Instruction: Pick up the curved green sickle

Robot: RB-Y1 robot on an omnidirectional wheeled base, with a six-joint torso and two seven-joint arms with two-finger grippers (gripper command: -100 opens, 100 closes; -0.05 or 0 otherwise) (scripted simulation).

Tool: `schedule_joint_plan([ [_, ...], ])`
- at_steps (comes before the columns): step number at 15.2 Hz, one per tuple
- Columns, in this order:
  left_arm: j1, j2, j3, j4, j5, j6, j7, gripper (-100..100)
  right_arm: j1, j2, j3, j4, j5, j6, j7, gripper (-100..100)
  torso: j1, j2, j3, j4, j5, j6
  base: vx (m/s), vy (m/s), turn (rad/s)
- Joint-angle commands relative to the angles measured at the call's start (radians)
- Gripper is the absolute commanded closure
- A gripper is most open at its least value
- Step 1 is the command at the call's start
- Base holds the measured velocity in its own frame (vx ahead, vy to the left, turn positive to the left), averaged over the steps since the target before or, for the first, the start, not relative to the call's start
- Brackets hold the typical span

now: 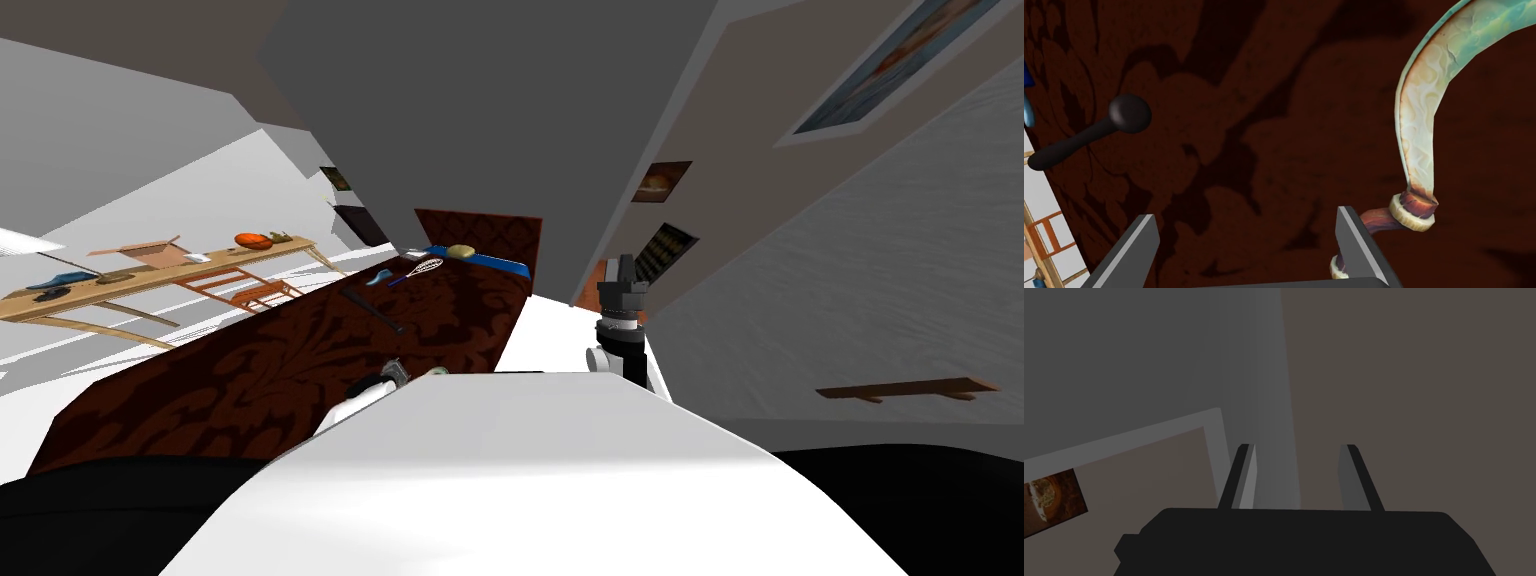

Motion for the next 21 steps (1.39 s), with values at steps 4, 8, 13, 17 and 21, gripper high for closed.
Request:
schedule_joint_plan([
  [4, -0.012, 0.008, 0.025, 0.061, 0.025, 0.092, 0.006, -100, 0.000, 0.000, 0.000, 0.000, 0.000, 0.000, 0.000, 0, 0.000, -0.001, -0.001, 0.000, 0.000, 0.000, 0.093, -0.015, -0.003],
  [8, -0.019, 0.017, 0.051, 0.118, 0.055, 0.175, 0.012, -100, 0.000, 0.000, 0.000, 0.000, 0.000, 0.000, 0.000, 0, 0.000, 0.002, 0.001, 0.000, 0.000, 0.000, 0.067, -0.017, -0.002],
  [13, -0.025, 0.024, 0.074, 0.170, 0.081, 0.255, 0.017, -100, 0.000, 0.000, 0.000, 0.000, 0.000, 0.000, 0.000, 0, 0.000, 0.000, 0.000, 0.000, 0.000, 0.000, 0.091, -0.016, -0.002],
  [17, -0.030, 0.030, 0.094, 0.213, 0.104, 0.320, 0.021, -100, 0.000, 0.000, 0.000, 0.000, 0.000, 0.000, 0.000, 0, -0.001, 0.000, 0.000, 0.000, 0.000, 0.000, 0.080, -0.021, -0.003],
  [21, -0.035, 0.036, 0.116, 0.263, 0.129, 0.393, 0.026, -100, 0.000, 0.000, 0.000, 0.000, 0.000, 0.000, 0.000, 0, -0.001, 0.001, 0.000, 0.000, 0.000, 0.000, 0.077, -0.018, -0.001],
])
